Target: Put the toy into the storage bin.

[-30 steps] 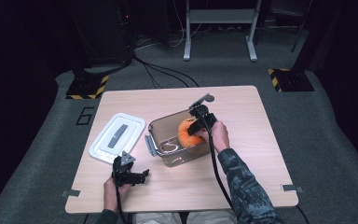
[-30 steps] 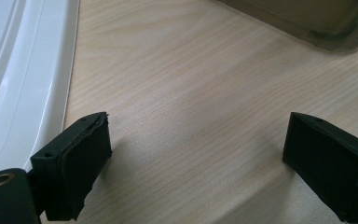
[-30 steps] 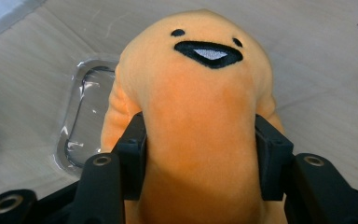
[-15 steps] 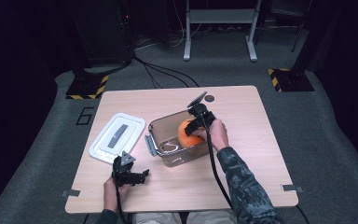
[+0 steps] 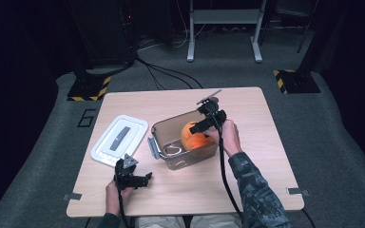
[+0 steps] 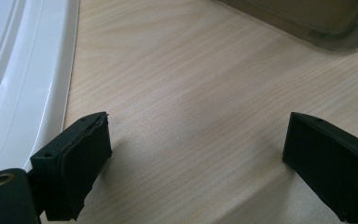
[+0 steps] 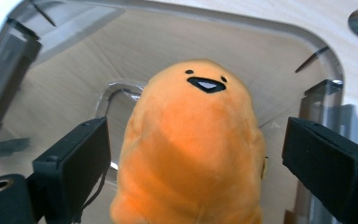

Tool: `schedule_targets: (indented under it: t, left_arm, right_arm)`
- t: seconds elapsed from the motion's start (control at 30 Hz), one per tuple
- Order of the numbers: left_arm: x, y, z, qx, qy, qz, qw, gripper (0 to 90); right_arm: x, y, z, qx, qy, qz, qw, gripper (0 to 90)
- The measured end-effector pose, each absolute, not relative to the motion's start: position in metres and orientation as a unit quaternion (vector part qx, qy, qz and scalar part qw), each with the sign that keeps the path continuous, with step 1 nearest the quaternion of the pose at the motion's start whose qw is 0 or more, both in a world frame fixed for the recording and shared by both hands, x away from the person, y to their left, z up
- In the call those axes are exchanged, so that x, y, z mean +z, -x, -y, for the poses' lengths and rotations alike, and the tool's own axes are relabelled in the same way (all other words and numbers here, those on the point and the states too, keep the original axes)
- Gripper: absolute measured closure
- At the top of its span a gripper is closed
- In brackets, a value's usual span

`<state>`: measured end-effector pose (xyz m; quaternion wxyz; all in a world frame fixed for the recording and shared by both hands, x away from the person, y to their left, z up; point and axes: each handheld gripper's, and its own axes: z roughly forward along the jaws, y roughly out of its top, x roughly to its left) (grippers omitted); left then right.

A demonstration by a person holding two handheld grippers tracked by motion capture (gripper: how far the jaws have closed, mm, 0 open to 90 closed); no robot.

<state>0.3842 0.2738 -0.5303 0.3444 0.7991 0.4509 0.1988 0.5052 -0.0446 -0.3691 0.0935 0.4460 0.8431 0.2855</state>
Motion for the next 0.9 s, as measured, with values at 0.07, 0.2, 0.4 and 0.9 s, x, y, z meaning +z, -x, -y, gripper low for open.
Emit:
schedule_targets:
  t: [0.07, 0.2, 0.4, 0.9]
  left_arm:
    - [-0.530, -0.384, -0.274, 0.199, -0.799, -0.451, 0.345, 7.1]
    - [-0.530, -0.384, -0.274, 0.198, -0.799, -0.451, 0.345, 7.1]
    - [-0.530, -0.384, -0.274, 0.198, -0.799, -0.451, 0.346, 7.1]
    - [-0.530, -0.384, -0.274, 0.199, -0.799, -0.451, 0.345, 7.2]
  right_arm:
    - [-0.366, -0.501, 0.047, 0.291, -0.442, -0.843, 0.098, 6.1]
    - [-0.359, -0.491, 0.053, 0.303, -0.429, -0.844, 0.108, 5.5]
    - [-0.355, -0.479, 0.064, 0.317, -0.419, -0.842, 0.123, 4.6]
    - [-0.359, -0.445, 0.101, 0.348, -0.421, -0.821, 0.164, 4.8]
